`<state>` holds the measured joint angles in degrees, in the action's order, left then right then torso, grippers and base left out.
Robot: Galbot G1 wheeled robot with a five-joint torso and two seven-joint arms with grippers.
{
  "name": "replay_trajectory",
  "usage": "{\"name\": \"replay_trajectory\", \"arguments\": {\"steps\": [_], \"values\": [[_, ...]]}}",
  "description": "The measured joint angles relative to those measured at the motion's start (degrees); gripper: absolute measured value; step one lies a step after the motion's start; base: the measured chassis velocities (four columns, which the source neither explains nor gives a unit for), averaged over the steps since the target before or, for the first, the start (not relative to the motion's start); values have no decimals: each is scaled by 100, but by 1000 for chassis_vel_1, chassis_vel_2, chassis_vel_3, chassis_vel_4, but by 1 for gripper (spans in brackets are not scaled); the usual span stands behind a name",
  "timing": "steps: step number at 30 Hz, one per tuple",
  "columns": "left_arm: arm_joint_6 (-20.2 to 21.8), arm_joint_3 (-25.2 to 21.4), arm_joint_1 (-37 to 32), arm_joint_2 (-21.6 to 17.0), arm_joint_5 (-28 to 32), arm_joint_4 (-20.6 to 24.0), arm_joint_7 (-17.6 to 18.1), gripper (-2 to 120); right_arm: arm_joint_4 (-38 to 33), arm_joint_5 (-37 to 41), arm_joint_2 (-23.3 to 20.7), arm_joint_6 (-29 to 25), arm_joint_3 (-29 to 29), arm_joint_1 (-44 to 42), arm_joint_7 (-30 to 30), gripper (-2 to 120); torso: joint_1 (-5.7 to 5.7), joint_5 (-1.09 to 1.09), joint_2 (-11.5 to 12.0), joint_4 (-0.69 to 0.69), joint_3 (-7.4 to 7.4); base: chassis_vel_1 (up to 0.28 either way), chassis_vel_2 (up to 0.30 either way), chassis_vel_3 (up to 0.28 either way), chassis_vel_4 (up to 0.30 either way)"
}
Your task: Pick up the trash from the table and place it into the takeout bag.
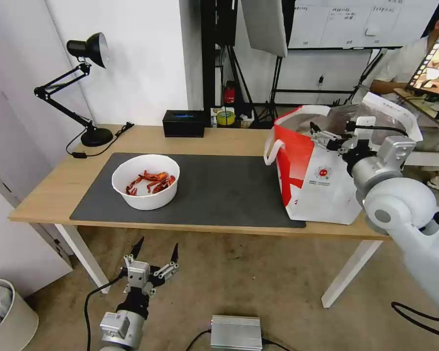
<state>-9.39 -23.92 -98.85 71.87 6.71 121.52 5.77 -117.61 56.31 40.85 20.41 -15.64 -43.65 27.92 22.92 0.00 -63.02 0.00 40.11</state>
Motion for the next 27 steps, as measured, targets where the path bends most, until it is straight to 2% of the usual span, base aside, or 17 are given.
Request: {"name": "replay_trajectory", "arguments": {"steps": [12, 18, 27], "values": [[13, -91, 87, -80, 123, -9, 52, 100, -642, -95, 51, -599, 113, -500, -725, 100, 0, 0, 0, 0, 0, 0, 0, 0, 0], [11, -142, 131, -104, 166, -5, 56, 100, -945, -699, 149, -901, 164, -1402, -1036, 100, 0, 1, 0, -1, 0, 0, 0, 0, 0], [6, -165, 154, -82, 188, 14, 61, 100, -1148, -1539, 396, -1289, 245, -2466, -989, 100, 0, 0, -1, 0, 0, 0, 0, 0, 0]]}}
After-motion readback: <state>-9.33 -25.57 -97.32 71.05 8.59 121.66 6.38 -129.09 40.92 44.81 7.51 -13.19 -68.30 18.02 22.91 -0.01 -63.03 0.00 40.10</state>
